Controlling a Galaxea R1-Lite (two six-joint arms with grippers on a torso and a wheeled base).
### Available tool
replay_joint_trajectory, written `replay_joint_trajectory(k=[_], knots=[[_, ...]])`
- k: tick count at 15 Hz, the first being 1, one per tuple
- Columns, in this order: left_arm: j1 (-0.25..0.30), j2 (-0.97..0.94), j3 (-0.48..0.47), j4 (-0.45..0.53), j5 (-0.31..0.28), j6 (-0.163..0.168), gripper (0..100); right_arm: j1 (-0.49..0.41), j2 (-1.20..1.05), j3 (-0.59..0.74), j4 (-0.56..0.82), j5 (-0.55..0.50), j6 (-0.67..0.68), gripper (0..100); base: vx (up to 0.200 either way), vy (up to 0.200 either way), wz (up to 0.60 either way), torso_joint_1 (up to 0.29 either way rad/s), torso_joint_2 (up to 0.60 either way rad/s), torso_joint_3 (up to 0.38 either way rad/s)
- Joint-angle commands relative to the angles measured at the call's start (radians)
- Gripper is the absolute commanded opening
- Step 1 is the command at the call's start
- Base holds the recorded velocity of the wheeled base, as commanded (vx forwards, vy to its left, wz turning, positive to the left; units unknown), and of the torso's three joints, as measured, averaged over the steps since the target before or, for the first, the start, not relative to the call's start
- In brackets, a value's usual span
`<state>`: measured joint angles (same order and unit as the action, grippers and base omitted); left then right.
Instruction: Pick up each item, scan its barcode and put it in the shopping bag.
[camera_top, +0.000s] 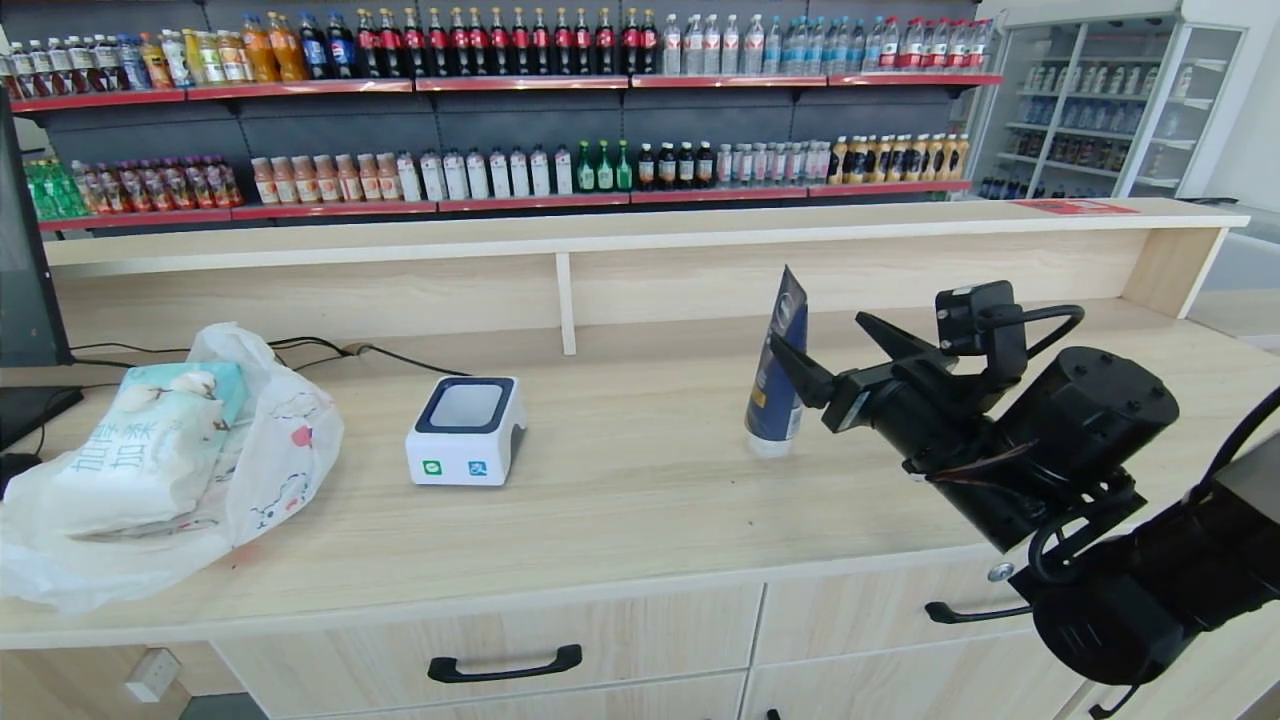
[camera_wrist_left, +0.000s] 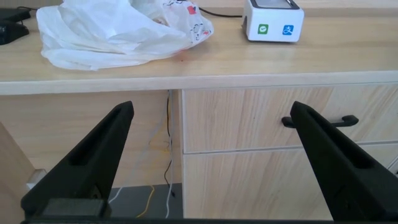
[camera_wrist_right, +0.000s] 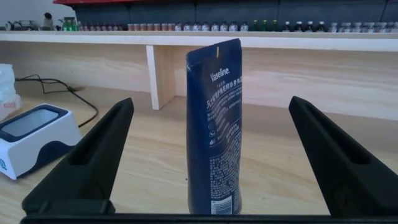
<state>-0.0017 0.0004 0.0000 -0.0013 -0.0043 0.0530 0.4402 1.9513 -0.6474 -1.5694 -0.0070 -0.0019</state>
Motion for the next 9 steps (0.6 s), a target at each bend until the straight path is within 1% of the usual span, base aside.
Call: replay_joint_trajectory(k=[1,9], knots=[[0.000,0.000,0.000,0.000,0.000,0.001,100,0.000,-0.005,0.006,-0.001,-0.001,0.000,100,0.000,0.000,0.00,0.000,0.00,0.000],[0.000,0.000,0.000,0.000,0.000,0.001,100,0.005,0.052,-0.043,-0.001,-0.002,0.017,100,0.000,0.000,0.00,0.000,0.00,0.000]])
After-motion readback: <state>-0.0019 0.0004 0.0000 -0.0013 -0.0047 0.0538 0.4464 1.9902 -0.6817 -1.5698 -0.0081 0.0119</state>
